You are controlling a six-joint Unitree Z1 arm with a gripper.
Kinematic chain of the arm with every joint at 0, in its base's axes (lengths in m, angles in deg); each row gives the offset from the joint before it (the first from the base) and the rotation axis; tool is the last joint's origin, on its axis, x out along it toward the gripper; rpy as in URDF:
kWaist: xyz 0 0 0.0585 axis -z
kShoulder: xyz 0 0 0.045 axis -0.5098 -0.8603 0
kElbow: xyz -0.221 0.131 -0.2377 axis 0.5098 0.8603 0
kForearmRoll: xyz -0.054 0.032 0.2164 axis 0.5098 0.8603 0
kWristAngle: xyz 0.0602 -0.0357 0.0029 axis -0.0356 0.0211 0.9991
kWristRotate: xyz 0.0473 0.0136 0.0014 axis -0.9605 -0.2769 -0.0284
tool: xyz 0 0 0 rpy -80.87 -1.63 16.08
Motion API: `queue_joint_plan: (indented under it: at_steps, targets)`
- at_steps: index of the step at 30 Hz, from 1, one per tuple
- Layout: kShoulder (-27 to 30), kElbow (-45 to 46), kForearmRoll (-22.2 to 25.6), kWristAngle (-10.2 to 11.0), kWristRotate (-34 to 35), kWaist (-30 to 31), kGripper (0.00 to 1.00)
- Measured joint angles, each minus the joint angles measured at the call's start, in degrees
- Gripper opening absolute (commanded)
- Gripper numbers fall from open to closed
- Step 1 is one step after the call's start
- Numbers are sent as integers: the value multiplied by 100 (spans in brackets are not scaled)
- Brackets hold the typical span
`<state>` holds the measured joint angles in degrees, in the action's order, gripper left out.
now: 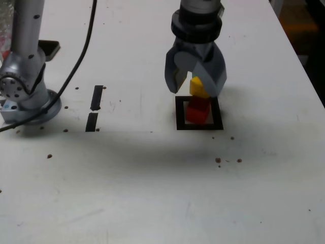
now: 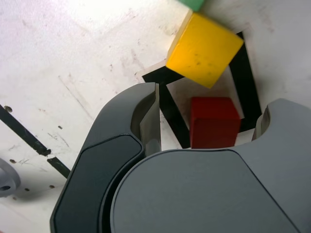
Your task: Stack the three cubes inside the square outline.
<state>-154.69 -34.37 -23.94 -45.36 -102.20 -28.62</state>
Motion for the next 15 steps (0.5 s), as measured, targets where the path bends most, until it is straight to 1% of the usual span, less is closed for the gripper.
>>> queue_joint_plan:
  at_steps: [6, 15]
  targets:
    - [-17, -59, -90, 91, -12, -73, 83]
    - [-262, -191, -154, 186, -173, -409, 87]
